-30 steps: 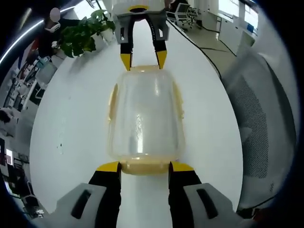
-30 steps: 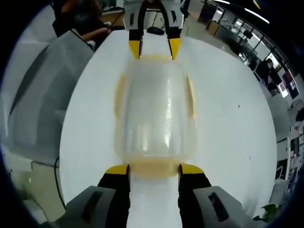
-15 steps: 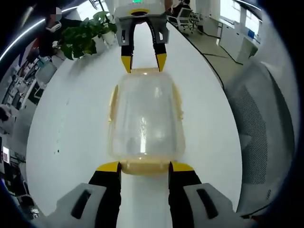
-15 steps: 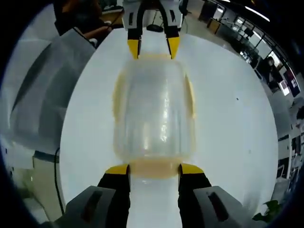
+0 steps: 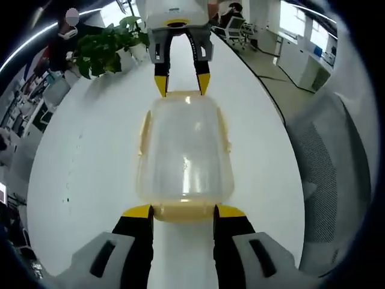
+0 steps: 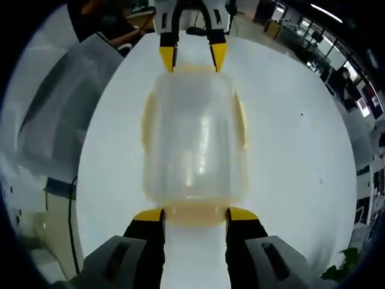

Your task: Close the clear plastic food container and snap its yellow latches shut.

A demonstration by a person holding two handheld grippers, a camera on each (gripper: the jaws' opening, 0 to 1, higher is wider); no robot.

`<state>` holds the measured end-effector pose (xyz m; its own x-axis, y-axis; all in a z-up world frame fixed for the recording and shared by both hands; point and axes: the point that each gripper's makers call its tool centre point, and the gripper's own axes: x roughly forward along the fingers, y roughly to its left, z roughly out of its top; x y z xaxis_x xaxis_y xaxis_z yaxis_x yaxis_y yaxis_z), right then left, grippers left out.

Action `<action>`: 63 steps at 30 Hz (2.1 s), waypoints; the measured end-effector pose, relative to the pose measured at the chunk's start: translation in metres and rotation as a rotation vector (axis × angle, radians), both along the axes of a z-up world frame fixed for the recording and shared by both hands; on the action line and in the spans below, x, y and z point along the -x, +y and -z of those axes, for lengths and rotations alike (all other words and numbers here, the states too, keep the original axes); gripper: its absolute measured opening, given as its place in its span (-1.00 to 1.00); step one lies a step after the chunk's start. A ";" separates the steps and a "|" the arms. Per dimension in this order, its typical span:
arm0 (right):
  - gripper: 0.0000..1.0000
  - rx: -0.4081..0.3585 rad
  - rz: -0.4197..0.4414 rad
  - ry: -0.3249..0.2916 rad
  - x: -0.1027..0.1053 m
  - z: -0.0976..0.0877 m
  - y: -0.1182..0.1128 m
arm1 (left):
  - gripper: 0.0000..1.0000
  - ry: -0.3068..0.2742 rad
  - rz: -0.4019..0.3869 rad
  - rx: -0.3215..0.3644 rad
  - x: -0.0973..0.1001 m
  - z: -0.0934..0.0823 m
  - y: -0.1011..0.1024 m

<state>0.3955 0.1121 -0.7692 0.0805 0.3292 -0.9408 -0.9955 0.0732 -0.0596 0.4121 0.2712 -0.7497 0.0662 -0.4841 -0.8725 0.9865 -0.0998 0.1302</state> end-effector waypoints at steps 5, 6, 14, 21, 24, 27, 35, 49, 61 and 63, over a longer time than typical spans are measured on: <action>-0.25 -0.009 0.002 0.006 -0.002 0.001 -0.002 | -0.25 0.006 0.000 0.002 -0.002 0.002 -0.001; -0.25 -0.011 0.003 0.008 -0.002 0.001 -0.002 | -0.25 0.007 0.001 0.003 -0.002 0.002 -0.001; -0.25 -0.018 0.010 0.025 -0.002 0.006 -0.004 | -0.25 0.021 0.011 0.007 -0.003 0.006 -0.004; -0.25 -0.023 0.011 0.038 -0.002 0.010 -0.007 | -0.25 0.032 0.013 0.008 -0.003 0.009 -0.006; -0.24 -0.028 0.013 0.039 -0.003 0.011 -0.007 | -0.25 0.037 0.009 0.008 -0.004 0.011 -0.006; -0.24 -0.037 0.017 0.041 -0.004 0.011 -0.007 | -0.25 0.040 0.006 0.011 -0.005 0.012 -0.006; -0.24 -0.047 0.021 0.058 -0.003 0.011 -0.005 | -0.25 0.053 0.012 -0.001 -0.005 0.018 -0.004; -0.24 -0.054 0.048 0.067 0.001 0.011 -0.005 | -0.24 0.056 0.041 -0.003 -0.007 0.022 -0.006; -0.23 -0.059 0.069 0.072 0.004 0.011 -0.010 | -0.23 0.073 0.053 0.008 -0.005 0.022 -0.011; -0.23 -0.059 0.064 0.067 0.004 0.011 -0.011 | -0.22 0.073 0.058 0.011 -0.006 0.023 -0.012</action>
